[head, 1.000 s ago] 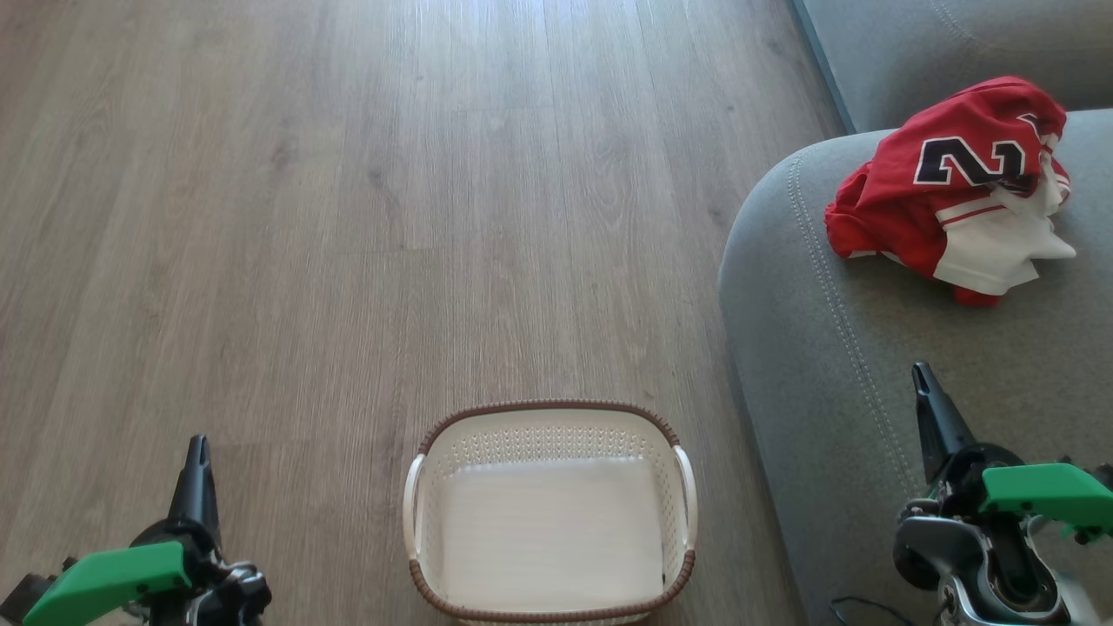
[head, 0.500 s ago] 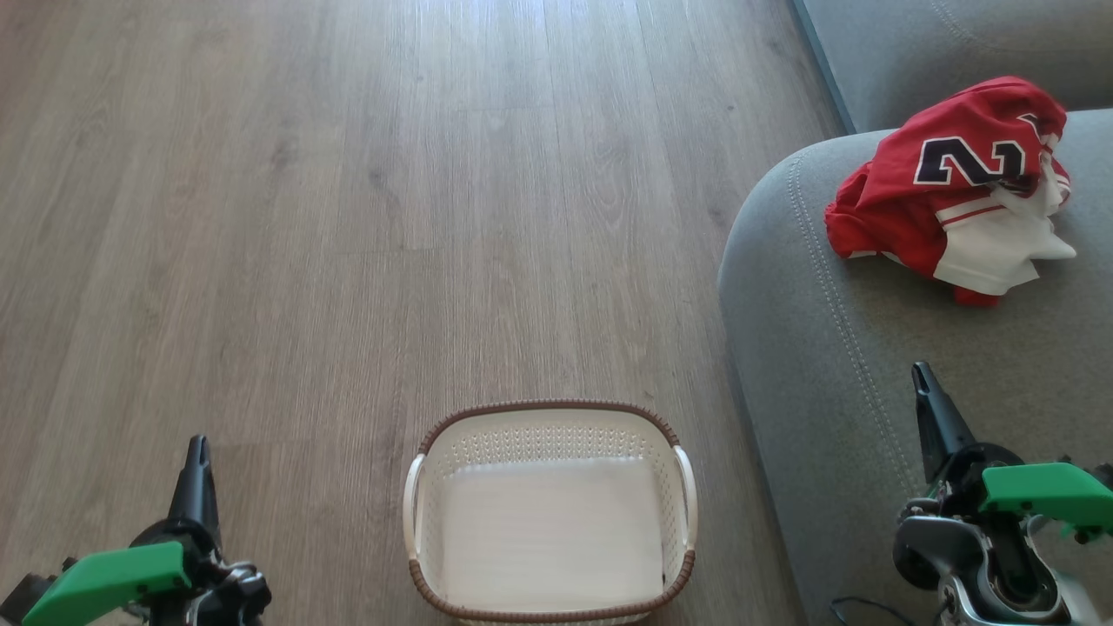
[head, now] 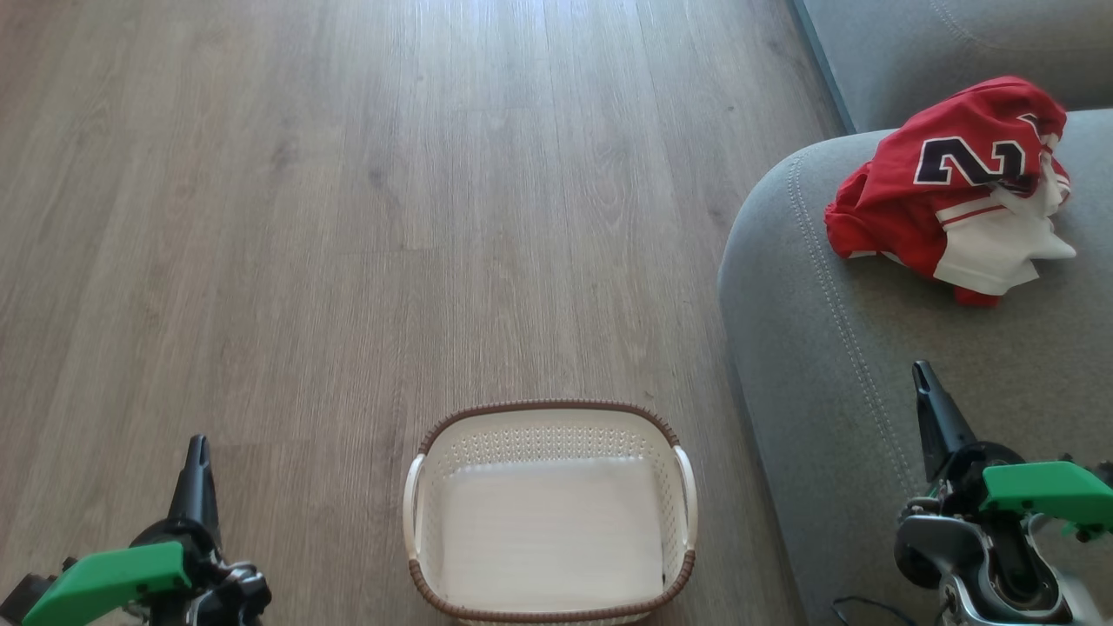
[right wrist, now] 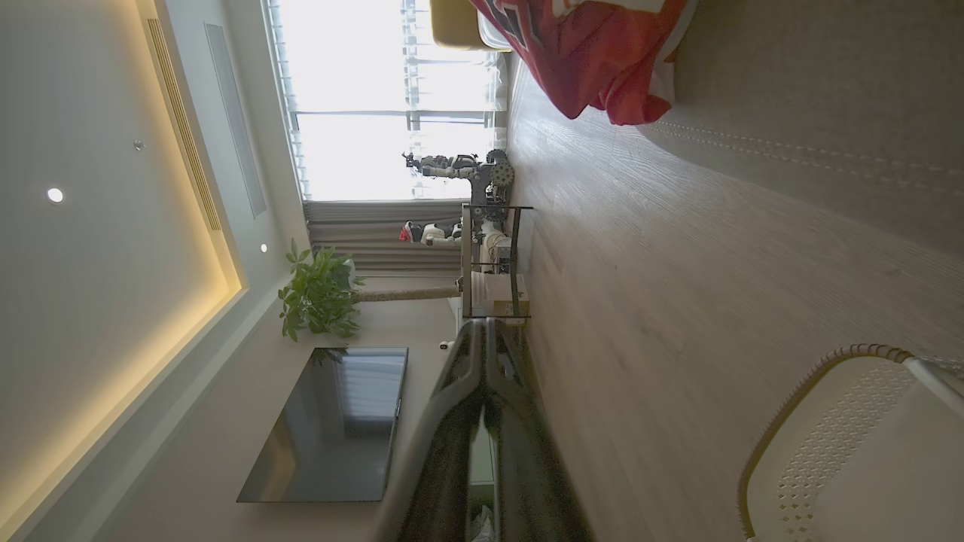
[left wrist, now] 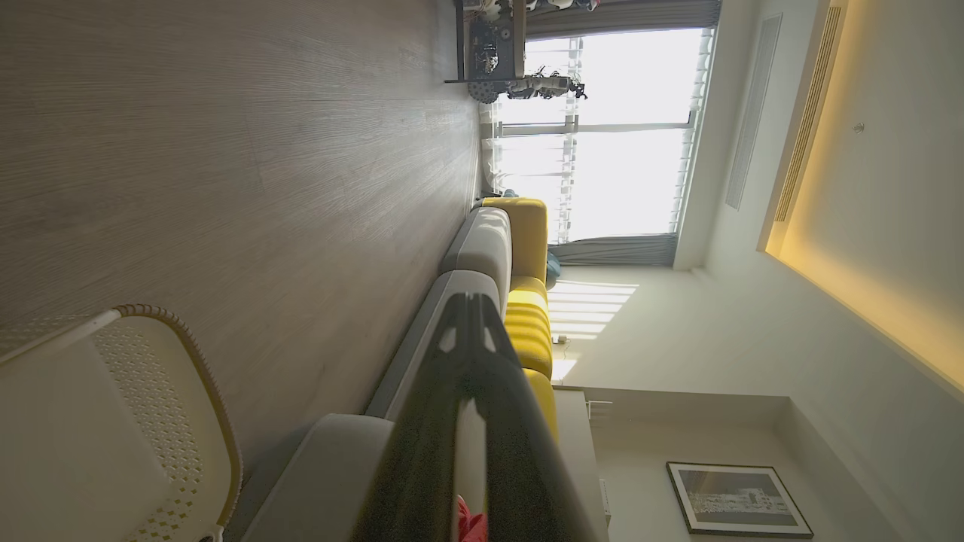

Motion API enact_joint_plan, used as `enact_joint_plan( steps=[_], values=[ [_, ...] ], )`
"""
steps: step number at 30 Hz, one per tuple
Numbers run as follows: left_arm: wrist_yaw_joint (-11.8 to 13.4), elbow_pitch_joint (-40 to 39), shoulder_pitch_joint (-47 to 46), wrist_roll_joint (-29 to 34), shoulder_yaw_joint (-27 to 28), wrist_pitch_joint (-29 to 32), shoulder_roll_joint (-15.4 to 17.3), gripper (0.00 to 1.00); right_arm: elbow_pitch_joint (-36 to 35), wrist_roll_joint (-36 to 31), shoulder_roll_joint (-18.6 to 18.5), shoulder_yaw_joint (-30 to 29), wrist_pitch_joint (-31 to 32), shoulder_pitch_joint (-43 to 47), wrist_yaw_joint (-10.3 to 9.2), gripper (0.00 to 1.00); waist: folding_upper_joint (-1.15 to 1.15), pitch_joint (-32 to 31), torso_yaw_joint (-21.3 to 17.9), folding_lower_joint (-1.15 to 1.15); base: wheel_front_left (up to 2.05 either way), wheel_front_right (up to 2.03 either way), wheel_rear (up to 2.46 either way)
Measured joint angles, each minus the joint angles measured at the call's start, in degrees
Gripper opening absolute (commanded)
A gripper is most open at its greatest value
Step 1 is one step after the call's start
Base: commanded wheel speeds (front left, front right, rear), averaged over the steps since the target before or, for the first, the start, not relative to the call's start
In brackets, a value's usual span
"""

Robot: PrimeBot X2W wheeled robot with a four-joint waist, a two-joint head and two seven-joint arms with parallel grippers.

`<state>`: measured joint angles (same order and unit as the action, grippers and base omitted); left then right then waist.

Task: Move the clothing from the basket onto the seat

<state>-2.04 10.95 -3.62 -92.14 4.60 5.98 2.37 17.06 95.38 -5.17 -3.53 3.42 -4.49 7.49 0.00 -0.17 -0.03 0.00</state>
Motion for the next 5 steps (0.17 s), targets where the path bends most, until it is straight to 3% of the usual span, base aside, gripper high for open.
enact_joint_plan(
  steps=[5],
  values=[
    [0.0, 0.0, 0.0, 0.0, 0.0, 0.0, 0.0, 0.0, -0.09, 0.24, -0.37, 0.21, -0.25, 0.0, 0.0, 0.0, 0.0, 0.0, 0.0, 0.0, 0.0, 0.0, 0.0]
  ],
)
